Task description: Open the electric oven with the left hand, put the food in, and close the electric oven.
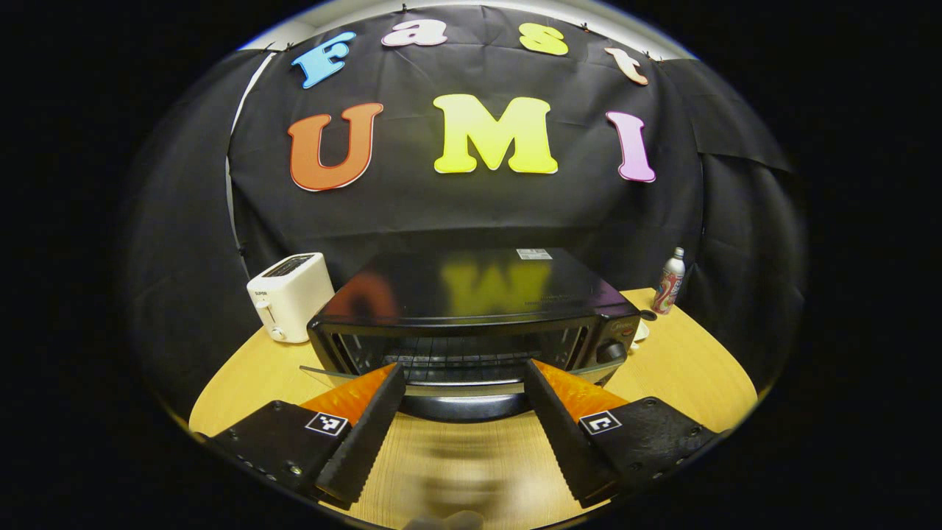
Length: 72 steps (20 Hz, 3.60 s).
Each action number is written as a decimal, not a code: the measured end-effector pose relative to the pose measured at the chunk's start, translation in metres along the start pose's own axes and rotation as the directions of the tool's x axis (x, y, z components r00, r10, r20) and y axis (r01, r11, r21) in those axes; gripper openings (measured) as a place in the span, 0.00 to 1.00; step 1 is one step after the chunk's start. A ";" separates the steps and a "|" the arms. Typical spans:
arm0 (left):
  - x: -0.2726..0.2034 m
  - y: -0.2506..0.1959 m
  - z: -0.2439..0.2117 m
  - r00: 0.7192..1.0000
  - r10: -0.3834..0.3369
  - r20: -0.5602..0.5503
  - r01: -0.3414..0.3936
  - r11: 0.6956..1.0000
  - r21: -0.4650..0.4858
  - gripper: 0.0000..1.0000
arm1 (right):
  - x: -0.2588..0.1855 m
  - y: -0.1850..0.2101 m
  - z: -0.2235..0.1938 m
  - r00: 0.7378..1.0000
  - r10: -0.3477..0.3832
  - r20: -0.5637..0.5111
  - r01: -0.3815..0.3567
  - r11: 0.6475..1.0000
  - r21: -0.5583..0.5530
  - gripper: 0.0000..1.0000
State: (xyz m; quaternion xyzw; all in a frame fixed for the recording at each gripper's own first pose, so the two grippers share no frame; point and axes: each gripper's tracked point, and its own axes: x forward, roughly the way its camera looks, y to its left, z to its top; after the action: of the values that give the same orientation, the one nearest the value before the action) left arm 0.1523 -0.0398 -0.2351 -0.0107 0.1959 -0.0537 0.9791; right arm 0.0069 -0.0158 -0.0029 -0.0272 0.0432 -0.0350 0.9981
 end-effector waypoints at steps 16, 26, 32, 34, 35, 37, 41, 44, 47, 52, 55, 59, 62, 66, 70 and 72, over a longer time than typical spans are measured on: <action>-0.047 -0.002 -0.128 0.982 -0.003 -0.189 -0.001 1.000 -0.019 0.97 | -0.025 0.003 -0.026 0.999 0.002 -0.042 -0.003 1.000 -0.031 1.00; -0.024 0.001 -0.168 0.958 0.014 -0.288 -0.016 1.000 -0.004 0.97 | -0.025 -0.003 -0.048 0.995 -0.022 -0.101 0.018 0.999 -0.042 1.00; -0.022 0.002 -0.170 0.956 0.021 -0.294 -0.023 1.000 -0.005 0.98 | -0.018 -0.001 -0.070 0.988 -0.024 -0.152 0.021 1.000 -0.019 1.00; -0.024 0.002 -0.166 0.959 0.016 -0.282 -0.022 1.000 -0.019 0.98 | -0.012 0.003 -0.088 0.980 -0.007 -0.198 0.005 1.000 -0.011 1.00; -0.027 0.004 -0.161 0.965 0.012 -0.263 -0.018 1.000 -0.019 0.98 | -0.008 0.004 -0.097 0.975 0.004 -0.224 -0.005 1.000 -0.005 1.00; -0.038 0.008 -0.154 0.972 0.011 -0.235 -0.017 1.000 -0.026 0.97 | 0.001 0.009 -0.121 0.957 0.035 -0.286 -0.029 0.999 0.027 1.00; -0.073 0.020 -0.123 0.989 0.025 -0.148 -0.031 0.999 -0.034 0.97 | 0.023 0.015 -0.183 0.899 0.091 -0.428 -0.056 0.994 0.092 0.93; -0.103 0.024 -0.092 0.996 0.040 -0.078 -0.043 0.998 -0.037 0.97 | 0.043 0.022 -0.230 0.842 0.141 -0.520 -0.093 0.989 0.116 0.90; -0.130 0.023 -0.055 0.998 0.066 0.009 -0.066 0.998 -0.005 0.97 | 0.060 0.035 -0.276 0.766 0.208 -0.608 -0.135 0.977 0.165 0.82; -0.165 0.008 -0.009 0.991 0.112 0.070 -0.111 0.994 -0.016 0.96 | 0.096 0.058 -0.340 0.613 0.329 -0.718 -0.148 0.941 0.304 0.65; -0.180 0.000 0.004 0.985 0.151 0.083 -0.150 0.988 -0.022 0.96 | 0.113 0.070 -0.368 0.517 0.376 -0.769 -0.164 0.925 0.342 0.58; -0.192 -0.006 0.015 0.975 0.207 0.082 -0.203 0.978 -0.054 0.97 | 0.125 0.082 -0.392 0.412 0.406 -0.816 -0.186 0.914 0.361 0.53; -0.199 -0.008 0.020 0.973 0.217 0.081 -0.212 0.975 -0.070 0.97 | 0.131 0.084 -0.397 0.364 0.396 -0.843 -0.161 0.918 0.362 0.43; -0.199 -0.005 0.019 0.970 0.229 0.080 -0.222 0.971 -0.090 0.97 | 0.136 0.082 -0.399 0.295 0.358 -0.886 -0.139 0.933 0.331 0.33; -0.195 0.005 0.015 0.973 0.214 0.088 -0.205 0.974 -0.101 0.97 | 0.140 0.076 -0.401 0.223 0.304 -0.926 -0.084 0.953 0.292 0.19; -0.193 0.012 0.012 0.976 0.199 0.083 -0.190 0.976 -0.109 0.97 | 0.142 0.074 -0.401 0.201 0.284 -0.937 -0.058 0.959 0.278 0.10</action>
State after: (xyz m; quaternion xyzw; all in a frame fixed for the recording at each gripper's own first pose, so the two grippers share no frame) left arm -0.0188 -0.0070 -0.1511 -0.0434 0.1523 0.0528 0.9860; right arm 0.1179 0.0272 -0.4183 0.0962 0.6540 0.0632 0.7477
